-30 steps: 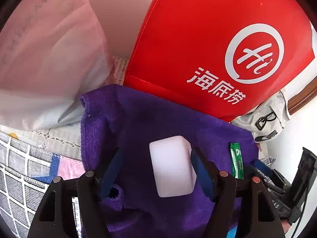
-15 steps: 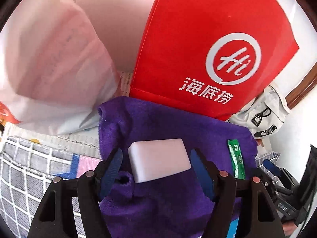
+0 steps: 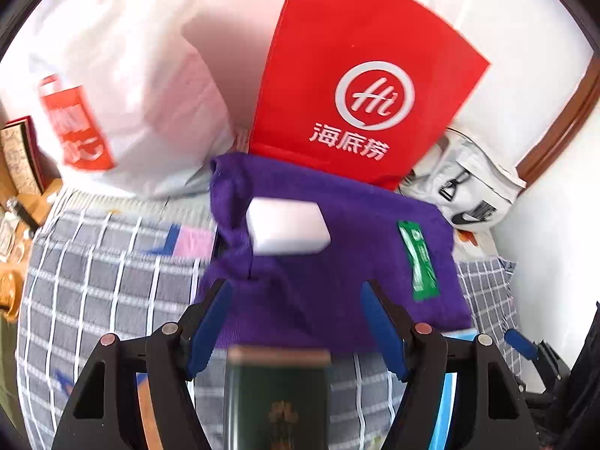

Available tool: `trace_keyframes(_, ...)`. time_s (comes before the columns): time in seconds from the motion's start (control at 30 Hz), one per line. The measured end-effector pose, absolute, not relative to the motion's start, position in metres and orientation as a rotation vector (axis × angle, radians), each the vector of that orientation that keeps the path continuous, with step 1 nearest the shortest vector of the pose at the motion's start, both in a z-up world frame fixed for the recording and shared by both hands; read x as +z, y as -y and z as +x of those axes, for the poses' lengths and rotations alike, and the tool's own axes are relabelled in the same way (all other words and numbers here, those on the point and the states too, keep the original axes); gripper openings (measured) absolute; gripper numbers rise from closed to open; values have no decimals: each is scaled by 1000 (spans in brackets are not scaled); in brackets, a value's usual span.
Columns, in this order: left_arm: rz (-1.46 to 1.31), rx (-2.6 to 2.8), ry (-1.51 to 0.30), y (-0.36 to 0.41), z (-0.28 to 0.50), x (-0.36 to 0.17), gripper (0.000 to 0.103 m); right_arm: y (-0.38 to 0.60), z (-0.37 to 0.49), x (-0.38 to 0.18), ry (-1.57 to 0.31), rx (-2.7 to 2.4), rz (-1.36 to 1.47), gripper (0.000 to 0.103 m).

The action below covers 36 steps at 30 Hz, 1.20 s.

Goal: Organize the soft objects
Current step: 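Move the right tool to the crumpled white tissue while the left tool moves to the white gloves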

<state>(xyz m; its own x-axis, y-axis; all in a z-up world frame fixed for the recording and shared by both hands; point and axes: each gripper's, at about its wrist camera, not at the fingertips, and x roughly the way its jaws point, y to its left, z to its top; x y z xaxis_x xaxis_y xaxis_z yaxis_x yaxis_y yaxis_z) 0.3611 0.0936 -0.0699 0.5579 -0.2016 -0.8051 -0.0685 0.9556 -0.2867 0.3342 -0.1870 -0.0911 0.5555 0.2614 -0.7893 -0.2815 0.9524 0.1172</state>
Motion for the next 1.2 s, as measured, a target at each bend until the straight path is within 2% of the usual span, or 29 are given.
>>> trace_keyframes(0.27,-301,-68,-966,-93,293,-50,70,189,236,-82,-910,417,-16,73)
trace_keyframes(0.37,-278,-57,-930,-96,266,-39,70,184,206,-85,-904,451,-23,68)
trace_keyframes(0.43,-276,-46,-908,-99,247,-37,70,181,186,-94,-912,478,-21,60)
trace_keyframes(0.5,-282,-36,-900,-103,229,-40,70,178,173,-105,-926,491,-14,58)
trace_keyframes(0.93,-282,-9,-932,-117,160,-63,70,141,154,-157,-969,518,-102,54)
trace_keyframes(0.97,-277,-7,-938,-117,156,-65,70,138,155,-161,-974,503,-120,50)
trace_keyframes(1.0,-273,-7,-942,-116,154,-68,70,135,155,-167,-982,484,-146,31)
trace_keyframes(1.03,-269,-7,-945,-116,152,-71,70,135,156,-171,-994,482,-149,28)
trace_keyframes(1.2,-279,-19,-988,-113,142,-97,70,150,145,-152,-934,499,-73,27)
